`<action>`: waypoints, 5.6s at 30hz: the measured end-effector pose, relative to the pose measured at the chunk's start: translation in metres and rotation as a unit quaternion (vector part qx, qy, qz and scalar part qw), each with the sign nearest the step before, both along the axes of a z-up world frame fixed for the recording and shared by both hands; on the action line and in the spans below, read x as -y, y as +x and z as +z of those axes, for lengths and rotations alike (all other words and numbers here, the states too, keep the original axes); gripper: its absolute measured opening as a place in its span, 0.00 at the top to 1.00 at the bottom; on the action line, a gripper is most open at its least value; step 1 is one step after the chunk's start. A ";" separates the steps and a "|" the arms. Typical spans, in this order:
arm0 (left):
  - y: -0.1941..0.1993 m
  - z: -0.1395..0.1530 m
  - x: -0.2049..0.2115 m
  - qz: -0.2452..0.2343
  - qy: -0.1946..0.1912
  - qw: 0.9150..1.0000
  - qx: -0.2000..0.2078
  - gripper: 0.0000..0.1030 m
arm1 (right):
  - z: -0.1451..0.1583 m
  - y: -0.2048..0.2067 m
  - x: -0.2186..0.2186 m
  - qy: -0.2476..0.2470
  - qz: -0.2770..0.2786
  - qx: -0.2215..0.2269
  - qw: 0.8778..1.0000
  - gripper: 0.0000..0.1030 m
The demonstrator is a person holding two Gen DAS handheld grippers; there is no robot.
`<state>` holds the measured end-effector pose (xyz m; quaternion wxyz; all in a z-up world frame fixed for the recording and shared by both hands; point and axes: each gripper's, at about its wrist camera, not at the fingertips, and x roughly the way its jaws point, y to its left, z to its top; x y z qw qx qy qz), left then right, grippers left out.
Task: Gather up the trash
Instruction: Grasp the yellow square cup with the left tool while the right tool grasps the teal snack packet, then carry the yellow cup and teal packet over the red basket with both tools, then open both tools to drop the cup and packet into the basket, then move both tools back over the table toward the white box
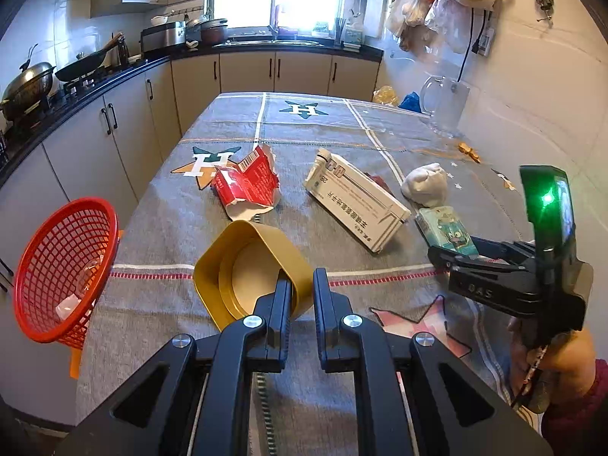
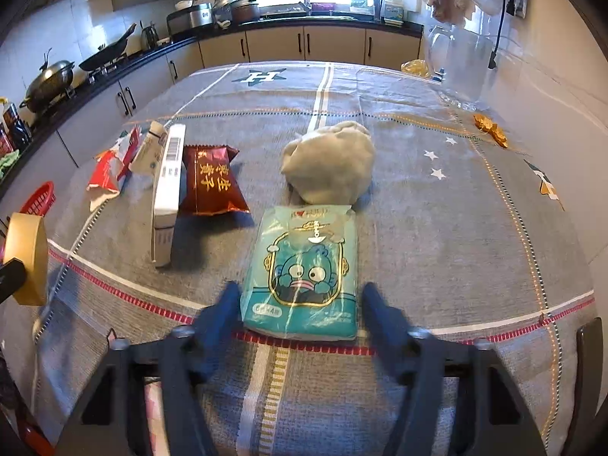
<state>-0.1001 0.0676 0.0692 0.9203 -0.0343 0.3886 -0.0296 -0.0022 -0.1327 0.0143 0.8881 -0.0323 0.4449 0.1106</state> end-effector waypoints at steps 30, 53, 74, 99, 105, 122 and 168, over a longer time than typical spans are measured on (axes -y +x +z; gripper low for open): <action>-0.019 0.005 0.022 -0.008 0.030 0.999 0.017 0.90 | 0.074 -0.101 -0.002 0.087 0.063 0.106 0.989 0.59; -0.021 0.007 0.013 0.012 0.038 0.999 0.024 0.90 | 0.076 -0.104 -0.011 0.090 0.085 0.099 0.987 0.58; -0.025 0.015 -0.022 0.044 0.025 0.998 0.039 0.90 | 0.083 -0.097 -0.041 0.086 0.118 0.090 0.985 0.58; -0.041 0.043 -0.136 0.153 0.015 0.985 0.075 0.90 | 0.105 -0.080 -0.141 0.092 0.211 0.065 0.971 0.58; -0.039 0.039 -0.192 0.194 0.006 0.979 0.066 0.90 | 0.115 -0.070 -0.187 0.103 0.244 0.053 0.963 0.58; -0.020 -0.024 -0.272 0.229 -0.044 0.972 0.004 0.90 | 0.066 -0.018 -0.316 0.128 0.300 -0.054 0.944 0.57; 0.019 -0.007 -0.057 0.035 -0.053 0.998 -0.022 0.44 | 0.057 0.009 -0.001 0.233 0.033 -0.006 0.972 0.46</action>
